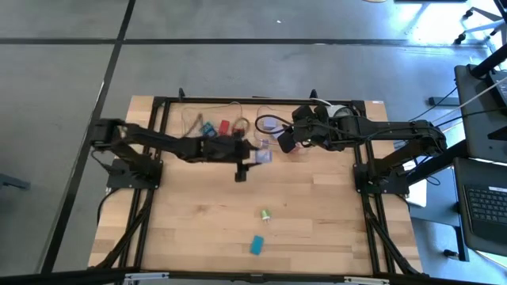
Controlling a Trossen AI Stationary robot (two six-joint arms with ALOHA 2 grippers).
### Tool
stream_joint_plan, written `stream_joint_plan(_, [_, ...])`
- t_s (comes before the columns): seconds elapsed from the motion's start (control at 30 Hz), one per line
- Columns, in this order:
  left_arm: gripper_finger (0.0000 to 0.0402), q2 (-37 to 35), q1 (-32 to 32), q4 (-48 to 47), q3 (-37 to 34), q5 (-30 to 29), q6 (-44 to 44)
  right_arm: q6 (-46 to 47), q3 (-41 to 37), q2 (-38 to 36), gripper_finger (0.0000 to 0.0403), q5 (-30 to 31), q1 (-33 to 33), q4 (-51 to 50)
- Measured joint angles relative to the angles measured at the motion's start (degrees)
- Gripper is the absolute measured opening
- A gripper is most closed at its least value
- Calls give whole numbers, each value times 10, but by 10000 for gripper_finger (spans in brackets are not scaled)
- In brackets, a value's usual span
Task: Pick & Place Office items
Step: Put the purple charger adapter into the right transparent bin
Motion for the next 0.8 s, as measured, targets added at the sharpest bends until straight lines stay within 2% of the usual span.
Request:
stream_joint_plan(0.27, [216, -183, 0, 33, 5, -50, 60, 12, 0, 0, 217, 9, 0, -4])
stream_joint_plan(0.43, [216, -264, 0, 67, 6, -24, 59, 12, 0, 0, 217, 12, 0, -4])
stream_joint_plan(0.67, [216, -300, 0, 162, 6, 21, 35, 18, 0, 0, 217, 26, 0, -4])
stream_joint_plan(0.8, [216, -295, 0, 170, 6, 37, 44, 23, 0, 0, 217, 26, 0, -4])
